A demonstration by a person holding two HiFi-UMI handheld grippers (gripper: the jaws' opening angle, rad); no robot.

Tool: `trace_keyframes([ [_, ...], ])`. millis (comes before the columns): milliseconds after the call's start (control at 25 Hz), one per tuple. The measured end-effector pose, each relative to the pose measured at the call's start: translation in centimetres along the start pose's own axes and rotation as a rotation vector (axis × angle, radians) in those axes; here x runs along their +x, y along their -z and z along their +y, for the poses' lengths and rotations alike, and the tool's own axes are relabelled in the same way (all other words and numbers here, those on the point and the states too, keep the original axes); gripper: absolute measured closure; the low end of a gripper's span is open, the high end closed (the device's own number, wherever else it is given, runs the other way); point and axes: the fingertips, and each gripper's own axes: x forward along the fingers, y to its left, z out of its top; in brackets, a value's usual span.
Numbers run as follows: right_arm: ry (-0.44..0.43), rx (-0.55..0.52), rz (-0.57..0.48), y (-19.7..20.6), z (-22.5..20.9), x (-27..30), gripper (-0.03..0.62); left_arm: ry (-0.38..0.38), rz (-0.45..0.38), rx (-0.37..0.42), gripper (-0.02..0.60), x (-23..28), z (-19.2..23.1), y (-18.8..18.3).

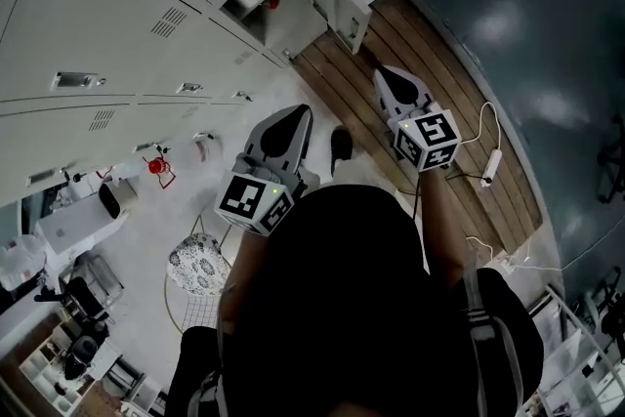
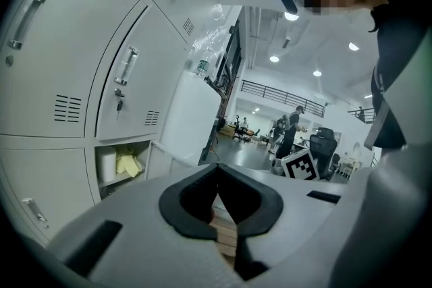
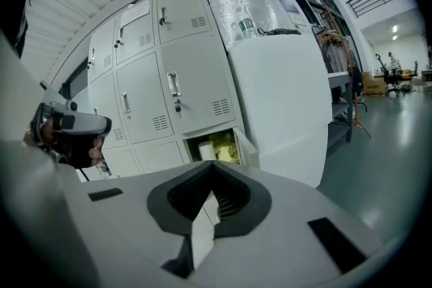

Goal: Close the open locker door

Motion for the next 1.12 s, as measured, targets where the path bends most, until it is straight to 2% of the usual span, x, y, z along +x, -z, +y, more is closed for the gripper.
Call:
trace_keyframes([
  [240,0.018,-0.019,0.032,0.5,-2.3,2.4,0.589,-0.026,0.004,-0.009,0.565,0.4,0.9,0.0],
  [600,0.079,-0.043,0.096,2.1,-5.6,6.4,0.585,-0.022,0.029,-0.028,0.564,1.1,2.6,0.7],
  [920,0.117,0.02,0.139,3.6,-8.6,9.5,0.533,0.0,0.036,-0.025,0.565,1.6,3.1,0.3],
  [1120,0.126,0.028,0.152,3.8,-9.8,10.9,0.531,-0.006,0.042,-0.025,0.565,1.5,3.7,0.4],
])
